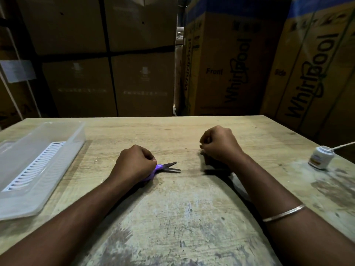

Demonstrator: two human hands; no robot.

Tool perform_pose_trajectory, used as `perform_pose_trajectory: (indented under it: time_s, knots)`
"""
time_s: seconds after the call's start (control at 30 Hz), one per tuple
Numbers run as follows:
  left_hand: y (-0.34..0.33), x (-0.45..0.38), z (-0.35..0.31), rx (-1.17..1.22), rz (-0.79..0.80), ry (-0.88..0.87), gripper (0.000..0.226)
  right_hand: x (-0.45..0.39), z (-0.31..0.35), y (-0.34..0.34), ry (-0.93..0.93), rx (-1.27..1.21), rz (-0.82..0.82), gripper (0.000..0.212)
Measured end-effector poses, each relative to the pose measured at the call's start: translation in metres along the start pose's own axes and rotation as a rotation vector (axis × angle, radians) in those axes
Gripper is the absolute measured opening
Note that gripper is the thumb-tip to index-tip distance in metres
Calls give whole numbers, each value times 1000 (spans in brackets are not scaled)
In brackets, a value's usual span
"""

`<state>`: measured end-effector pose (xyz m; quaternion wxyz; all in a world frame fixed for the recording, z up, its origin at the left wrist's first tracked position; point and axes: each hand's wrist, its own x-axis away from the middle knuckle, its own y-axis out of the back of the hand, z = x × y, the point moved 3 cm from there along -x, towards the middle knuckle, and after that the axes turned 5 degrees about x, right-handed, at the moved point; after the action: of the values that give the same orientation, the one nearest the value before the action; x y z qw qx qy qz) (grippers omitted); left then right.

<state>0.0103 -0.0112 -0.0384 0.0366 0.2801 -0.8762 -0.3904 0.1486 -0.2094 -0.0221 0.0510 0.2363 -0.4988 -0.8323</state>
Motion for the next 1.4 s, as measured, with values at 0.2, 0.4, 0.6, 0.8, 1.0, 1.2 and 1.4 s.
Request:
perform_pose_trajectory:
  time_s: [0.2,0.4,0.6,0.8,1.0,1.2,1.4]
  knots:
    - [-1,-1,3,-7,-11,-8,12,-7,-17,-4,-49,-23,-24,11]
    - [-1,-1,3,14,-6,0,10,6,5,6,-22,-9,-130,31]
    - [1,1,5,92,-19,46,27,46,76,3,166,-33,149,36]
    - [-1,-4,8,117,-32,97,22,67,93,-28,52,-221,395,45]
    - [-8,0,3,195,-56,119,20,67,94,-35,-52,-402,411,30]
    - [8,3,-1,238,-150,20,11,57,84,-38,-150,-568,321,19]
    - [22,-3,6,145,-88,-27,26,45,72,-35,-113,-660,203,11]
